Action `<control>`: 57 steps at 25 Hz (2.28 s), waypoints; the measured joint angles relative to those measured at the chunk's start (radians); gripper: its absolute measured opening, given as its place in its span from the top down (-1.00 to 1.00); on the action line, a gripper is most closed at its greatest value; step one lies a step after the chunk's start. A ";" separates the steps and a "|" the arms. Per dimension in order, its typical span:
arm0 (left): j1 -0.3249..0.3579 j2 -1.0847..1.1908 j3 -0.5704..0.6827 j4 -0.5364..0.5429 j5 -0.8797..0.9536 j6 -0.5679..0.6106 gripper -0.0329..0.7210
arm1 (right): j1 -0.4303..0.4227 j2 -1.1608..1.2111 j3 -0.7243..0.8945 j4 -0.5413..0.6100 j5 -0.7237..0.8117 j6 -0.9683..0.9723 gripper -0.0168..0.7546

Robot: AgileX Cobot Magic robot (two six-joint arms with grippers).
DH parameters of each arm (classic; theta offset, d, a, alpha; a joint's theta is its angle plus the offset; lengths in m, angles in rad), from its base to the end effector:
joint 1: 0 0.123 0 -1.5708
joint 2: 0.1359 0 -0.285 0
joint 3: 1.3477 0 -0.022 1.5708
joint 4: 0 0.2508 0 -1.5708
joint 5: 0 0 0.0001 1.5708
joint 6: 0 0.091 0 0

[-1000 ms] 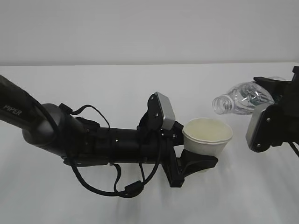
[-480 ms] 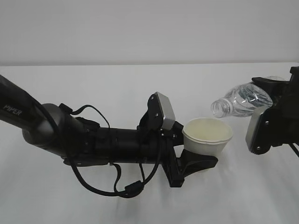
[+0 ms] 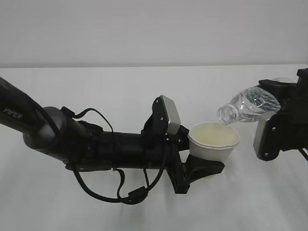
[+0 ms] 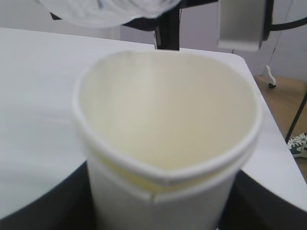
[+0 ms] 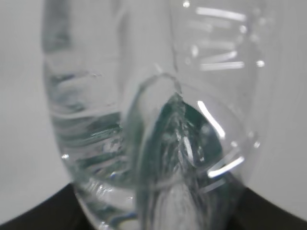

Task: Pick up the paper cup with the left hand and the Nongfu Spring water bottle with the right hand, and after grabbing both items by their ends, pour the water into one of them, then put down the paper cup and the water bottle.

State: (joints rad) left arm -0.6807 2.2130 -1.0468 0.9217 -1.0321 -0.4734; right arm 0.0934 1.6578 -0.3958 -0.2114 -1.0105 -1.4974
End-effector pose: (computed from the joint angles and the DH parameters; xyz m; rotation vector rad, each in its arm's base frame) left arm 0.2729 -0.3010 0.0964 1.2179 1.4817 -1.0783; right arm 0.2655 0.0411 0.1624 -1.4728 1.1048 -0.9406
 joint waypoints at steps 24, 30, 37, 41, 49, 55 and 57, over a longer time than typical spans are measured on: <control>0.000 0.000 0.000 0.004 0.000 0.000 -0.31 | 0.000 0.000 0.000 -0.001 -0.014 -0.016 0.01; 0.000 0.000 0.000 0.006 0.000 0.000 -0.31 | 0.000 0.000 0.000 -0.001 -0.014 -0.020 0.01; 0.000 0.000 0.000 0.006 0.000 0.000 -0.31 | 0.000 0.000 0.000 -0.001 -0.015 -0.037 0.01; 0.000 0.000 0.000 0.006 0.000 0.000 -0.31 | 0.000 0.000 0.000 -0.001 -0.016 -0.038 0.01; 0.000 0.000 0.000 0.006 0.000 0.000 -0.31 | 0.000 0.000 0.000 -0.002 -0.018 -0.041 0.01; 0.000 0.000 0.000 0.006 0.000 0.000 -0.31 | 0.000 0.000 0.000 -0.002 -0.020 -0.041 0.01; 0.000 0.000 0.000 0.006 0.000 0.000 -0.31 | 0.000 0.000 0.000 -0.002 -0.020 -0.041 0.01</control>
State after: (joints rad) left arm -0.6807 2.2130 -1.0468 0.9281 -1.0321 -0.4734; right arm 0.0934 1.6578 -0.3958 -0.2136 -1.0300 -1.5379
